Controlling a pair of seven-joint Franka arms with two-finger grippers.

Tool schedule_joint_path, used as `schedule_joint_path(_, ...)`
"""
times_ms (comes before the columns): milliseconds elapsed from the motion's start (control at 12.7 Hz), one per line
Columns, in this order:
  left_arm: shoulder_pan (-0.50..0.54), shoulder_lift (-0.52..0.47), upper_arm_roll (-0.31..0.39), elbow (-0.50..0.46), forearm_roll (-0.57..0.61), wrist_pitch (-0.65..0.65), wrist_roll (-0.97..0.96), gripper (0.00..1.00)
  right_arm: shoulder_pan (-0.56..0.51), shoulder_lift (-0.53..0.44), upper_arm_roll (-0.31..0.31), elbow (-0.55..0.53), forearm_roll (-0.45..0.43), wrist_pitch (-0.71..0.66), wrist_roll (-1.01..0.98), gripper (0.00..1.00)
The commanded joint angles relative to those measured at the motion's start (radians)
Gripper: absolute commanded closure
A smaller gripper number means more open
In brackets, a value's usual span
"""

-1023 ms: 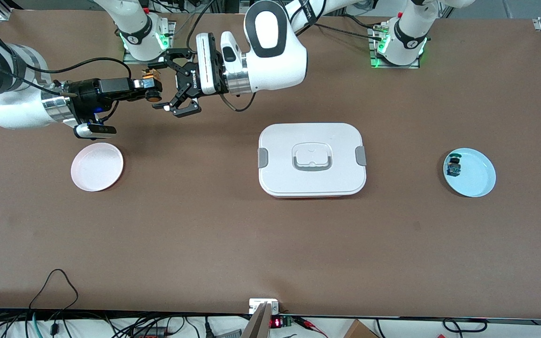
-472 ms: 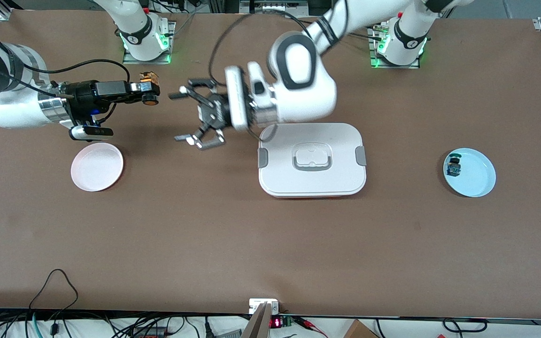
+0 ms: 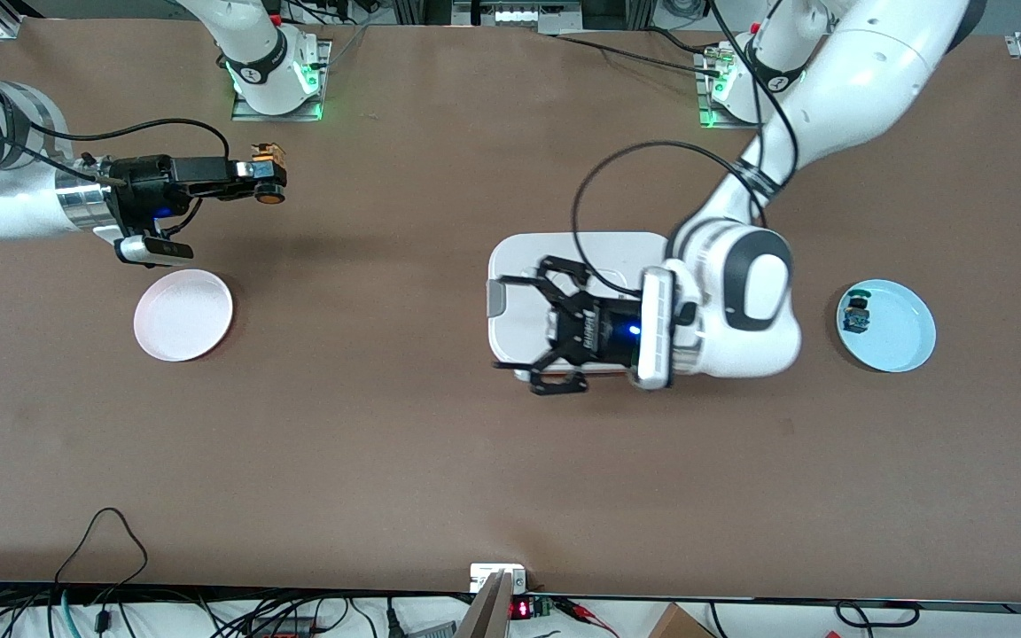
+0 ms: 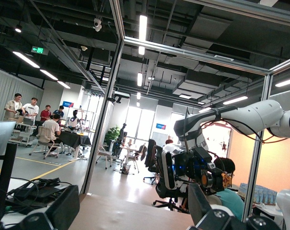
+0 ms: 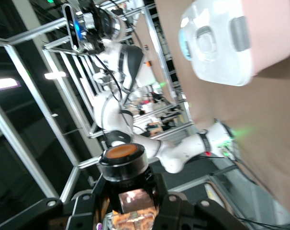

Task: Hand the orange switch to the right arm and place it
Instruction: 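Open the left gripper and withdraw it while the right gripper holds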

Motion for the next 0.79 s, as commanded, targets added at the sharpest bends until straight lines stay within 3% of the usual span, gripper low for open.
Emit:
schedule_joint_path(0,0.140,0.007,-0.019,-0.007,0.189,-0.135,0.014,0.00,-0.017,-0.026,-0.006,-0.009,-0.115,0.007,-0.042,0.86)
schedule_joint_path(157,0.235,0.085,-0.019,0.002,0.323,-0.245,0.014,0.00,-0.017,-0.027,-0.025,-0.007,-0.213,0.021,-0.094,0.86)
schedule_joint_path(315,0.316,0.093,-0.015,0.004,0.348,-0.272,0.012,0.00,-0.018,-0.027,-0.035,0.000,-0.278,0.024,-0.118,0.86)
schedule_joint_path(393,0.358,0.092,0.007,0.006,0.419,-0.272,0.012,0.00,-0.017,-0.027,-0.035,0.009,-0.336,0.045,-0.137,0.86)
schedule_joint_path(551,0.454,0.081,0.021,0.013,0.495,-0.272,0.009,0.00,-0.014,-0.027,-0.035,0.016,-0.466,0.117,-0.193,0.86)
schedule_joint_path(708,0.542,0.076,0.028,0.080,0.657,-0.274,0.008,0.00,-0.015,-0.027,-0.035,0.016,-0.641,0.185,-0.289,0.86)
